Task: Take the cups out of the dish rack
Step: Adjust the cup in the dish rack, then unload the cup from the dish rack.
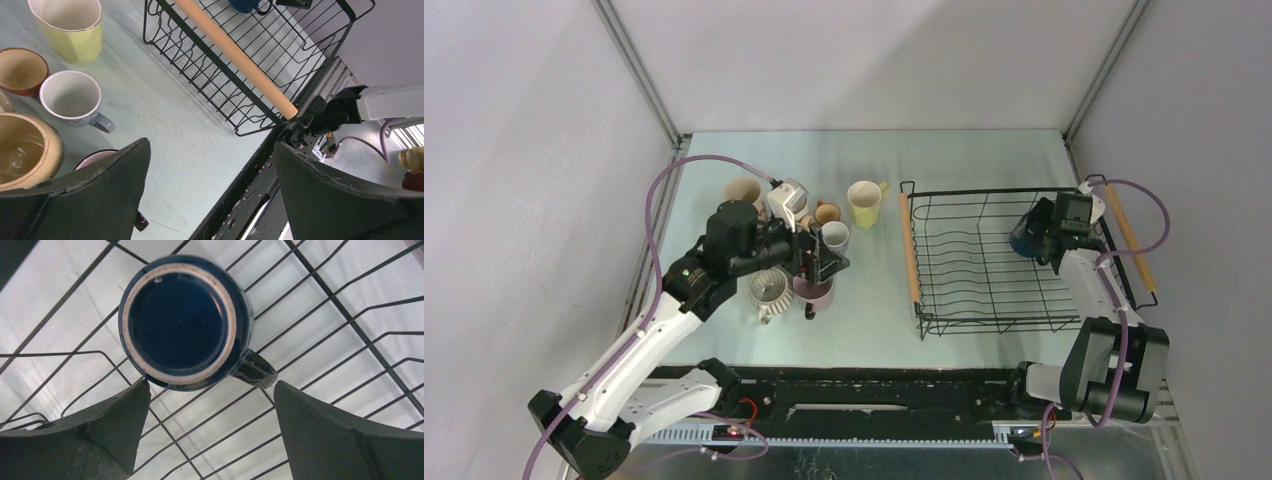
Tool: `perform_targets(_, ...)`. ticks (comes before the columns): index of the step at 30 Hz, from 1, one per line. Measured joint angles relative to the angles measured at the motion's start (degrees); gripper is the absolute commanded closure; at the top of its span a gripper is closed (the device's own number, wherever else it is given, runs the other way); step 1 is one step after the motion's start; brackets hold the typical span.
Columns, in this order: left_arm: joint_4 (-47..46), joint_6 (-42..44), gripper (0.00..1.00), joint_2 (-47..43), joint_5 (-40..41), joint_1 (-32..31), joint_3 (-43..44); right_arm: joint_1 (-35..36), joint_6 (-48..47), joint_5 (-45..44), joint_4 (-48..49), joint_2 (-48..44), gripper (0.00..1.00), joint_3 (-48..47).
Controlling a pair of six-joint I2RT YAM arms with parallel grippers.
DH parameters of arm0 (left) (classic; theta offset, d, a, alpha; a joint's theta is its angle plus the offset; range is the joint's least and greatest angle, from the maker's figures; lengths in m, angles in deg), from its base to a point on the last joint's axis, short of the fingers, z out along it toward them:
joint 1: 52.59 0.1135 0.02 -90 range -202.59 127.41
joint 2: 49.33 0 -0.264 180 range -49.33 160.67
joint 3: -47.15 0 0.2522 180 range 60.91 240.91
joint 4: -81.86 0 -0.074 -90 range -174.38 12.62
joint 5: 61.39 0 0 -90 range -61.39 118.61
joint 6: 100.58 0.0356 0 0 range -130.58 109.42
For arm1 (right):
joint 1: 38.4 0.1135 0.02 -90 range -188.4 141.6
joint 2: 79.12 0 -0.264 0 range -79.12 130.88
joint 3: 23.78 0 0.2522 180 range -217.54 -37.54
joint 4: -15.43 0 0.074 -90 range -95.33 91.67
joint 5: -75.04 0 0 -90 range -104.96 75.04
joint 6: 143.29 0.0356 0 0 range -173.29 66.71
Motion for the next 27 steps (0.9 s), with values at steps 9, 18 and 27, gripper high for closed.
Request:
perform_targets(9,0.0,-0.3,0.00,0.1,-0.3,0.0,0.0,-2.1,-1.6,5.1,8.1,0.0,0.00,5.1)
perform_targets(18,-0.3,-0.3,0.00,0.5,-0.5,0.0,-0.4,1.9,-1.1,4.9,8.6,0.0,0.00,5.5)
perform_targets(27,-0.3,-0.3,0.00,1.1,-1.1,0.0,-0.9,5.3,-0.5,4.4,8.2,0.0,0.01,5.5)
